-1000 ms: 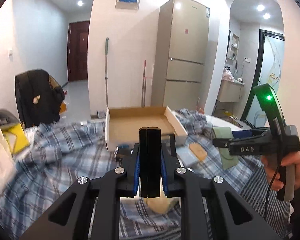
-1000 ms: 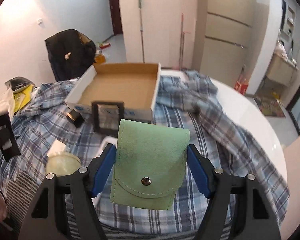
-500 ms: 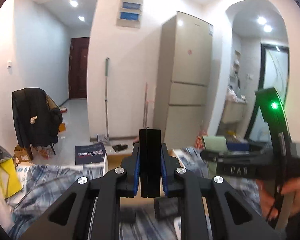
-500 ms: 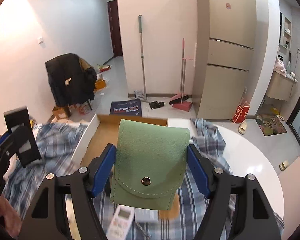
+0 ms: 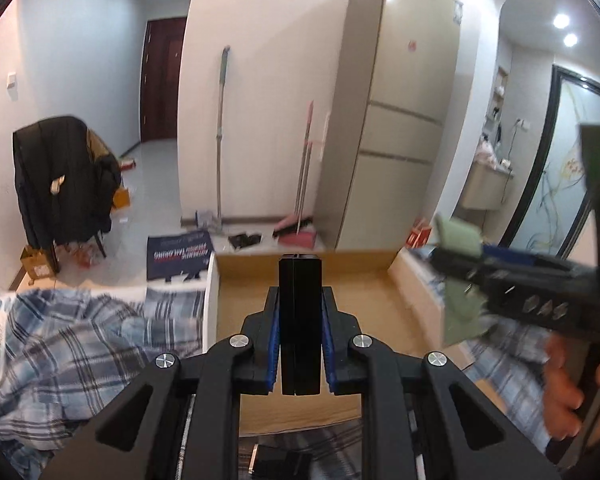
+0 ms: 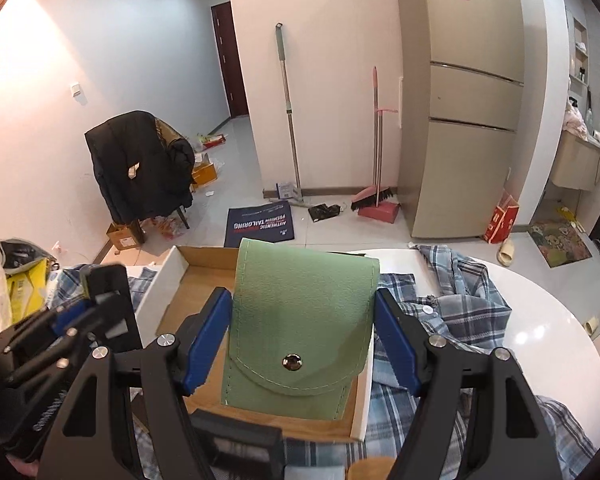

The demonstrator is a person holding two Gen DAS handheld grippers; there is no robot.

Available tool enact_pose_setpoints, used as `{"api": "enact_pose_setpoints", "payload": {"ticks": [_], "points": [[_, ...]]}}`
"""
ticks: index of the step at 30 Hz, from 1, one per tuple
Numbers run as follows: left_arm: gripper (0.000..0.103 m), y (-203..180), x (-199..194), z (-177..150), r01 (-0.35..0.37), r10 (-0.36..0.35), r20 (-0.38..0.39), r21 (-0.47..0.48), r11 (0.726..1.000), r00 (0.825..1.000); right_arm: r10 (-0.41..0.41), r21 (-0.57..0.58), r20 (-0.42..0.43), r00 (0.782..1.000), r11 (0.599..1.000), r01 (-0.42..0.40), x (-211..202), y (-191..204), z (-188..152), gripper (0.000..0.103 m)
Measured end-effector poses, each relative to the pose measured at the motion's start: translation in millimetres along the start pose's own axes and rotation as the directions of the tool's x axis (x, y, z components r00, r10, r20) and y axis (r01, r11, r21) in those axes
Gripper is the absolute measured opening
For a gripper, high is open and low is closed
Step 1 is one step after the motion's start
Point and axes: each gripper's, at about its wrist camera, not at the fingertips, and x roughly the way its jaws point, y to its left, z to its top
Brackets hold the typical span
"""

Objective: Organize rigid objects
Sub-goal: 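Carry the green pouch into the cardboard box and release it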

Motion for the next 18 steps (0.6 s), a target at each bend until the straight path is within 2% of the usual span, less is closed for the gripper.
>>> {"api": "enact_pose_setpoints", "payload": {"ticks": [10, 15, 18], "points": [[0.019, 10, 45, -25, -0.022, 0.019, -0.156, -0.014, 1.000, 0.988, 0.006, -0.040, -0.023, 1.000, 0.999, -0.007, 21, -8, -15, 0.071], [0.019, 4, 48, -32, -0.035, 0.038, -0.175, 0.023, 0.999, 0.984, -0.016, -0.018, -0.008, 1.000, 1.000, 0.016, 24, -15, -14, 0.071], [0.019, 0, 50, -34, -0.036, 0.041, -0.190, 0.028, 0.999, 0.981, -0.004, -0.016, -0.009, 1.000, 1.000, 0.004, 25, -17, -15, 0.071]]}}
